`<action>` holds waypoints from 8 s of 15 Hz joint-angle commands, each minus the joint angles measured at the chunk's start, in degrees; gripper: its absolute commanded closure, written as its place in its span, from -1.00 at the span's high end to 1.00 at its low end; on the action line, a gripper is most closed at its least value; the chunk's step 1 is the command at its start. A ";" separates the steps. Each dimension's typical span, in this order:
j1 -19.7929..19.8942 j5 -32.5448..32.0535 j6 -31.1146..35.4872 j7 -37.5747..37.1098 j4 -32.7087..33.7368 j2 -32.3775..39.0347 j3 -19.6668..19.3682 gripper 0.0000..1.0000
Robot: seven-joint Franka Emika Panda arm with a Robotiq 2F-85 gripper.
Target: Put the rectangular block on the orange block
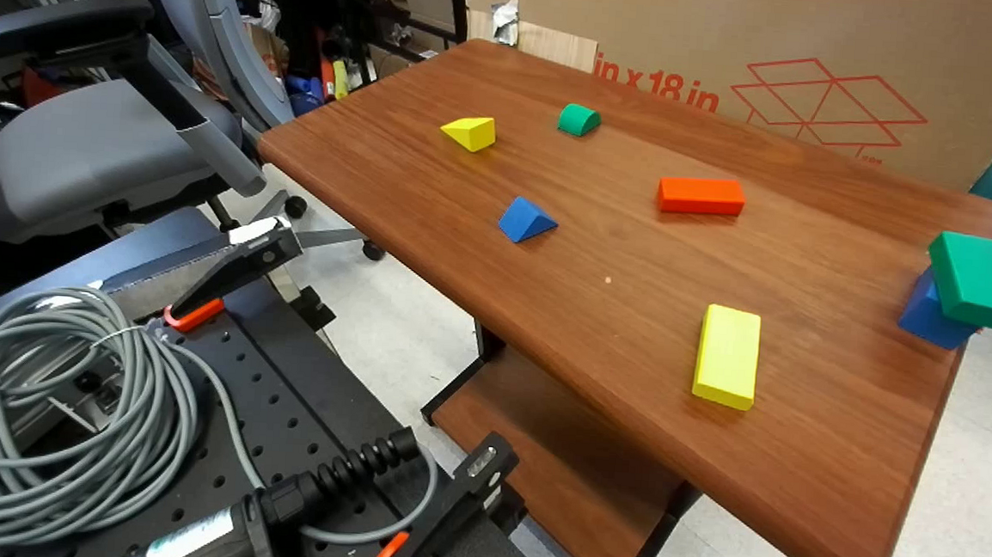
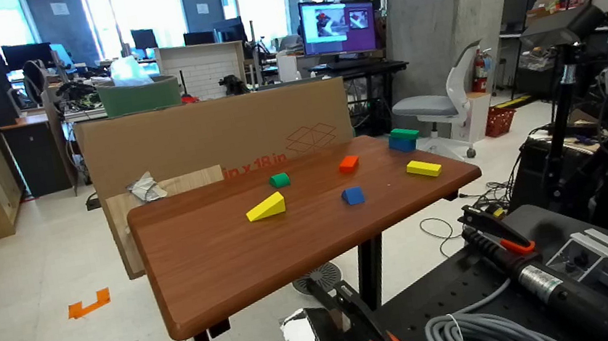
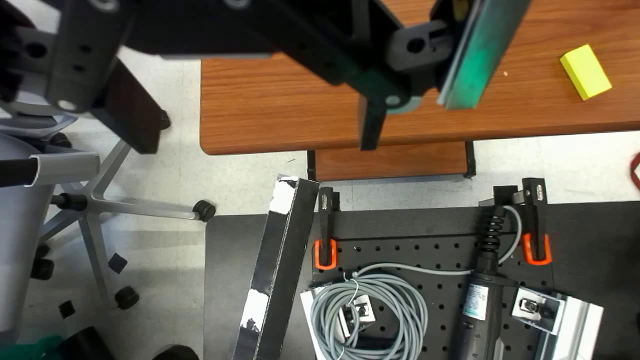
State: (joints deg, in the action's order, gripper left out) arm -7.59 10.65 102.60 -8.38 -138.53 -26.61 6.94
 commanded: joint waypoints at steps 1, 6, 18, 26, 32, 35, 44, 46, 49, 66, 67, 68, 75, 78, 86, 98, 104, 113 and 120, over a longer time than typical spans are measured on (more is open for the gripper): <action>0.40 0.12 -0.12 0.14 0.08 0.00 0.33 1.00; 0.27 -0.25 -0.76 1.60 1.70 1.90 0.10 1.00; 0.25 -14.88 0.67 21.81 15.78 24.51 -0.45 1.00; -0.80 -26.95 19.84 32.78 15.59 36.11 1.70 1.00; 2.87 -24.05 30.33 52.21 20.42 46.93 2.09 1.00; 2.25 -27.26 26.45 55.65 25.86 52.71 1.52 1.00; -2.02 -33.81 20.29 56.80 37.00 64.75 0.95 1.00; -1.89 -33.12 18.55 56.71 38.64 66.33 1.06 0.50; -1.46 -31.73 15.69 56.29 41.26 68.29 1.23 0.12; 0.60 -25.92 15.17 50.61 39.25 63.38 2.47 -0.83; 0.81 -25.11 15.21 49.56 39.18 62.84 2.28 -0.83; 1.24 -24.10 15.29 48.45 39.20 62.30 2.18 -0.83; 8.23 -12.48 14.37 41.92 39.74 59.17 1.57 -0.83; 11.48 -7.73 13.96 39.70 39.71 58.60 0.97 -0.83; 15.21 -1.49 19.02 26.69 37.74 57.60 -3.38 -0.83; 14.80 -3.16 15.96 8.97 38.92 59.62 -9.12 -0.83; 15.74 -2.03 16.52 7.15 40.83 61.57 -9.77 -0.83; 15.19 -2.80 15.28 5.43 46.41 66.28 -9.81 -0.83; 13.82 -4.03 12.13 3.88 50.72 70.86 -9.99 -0.83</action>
State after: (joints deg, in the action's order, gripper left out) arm 7.07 7.27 118.04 -3.10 -91.71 41.74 -2.83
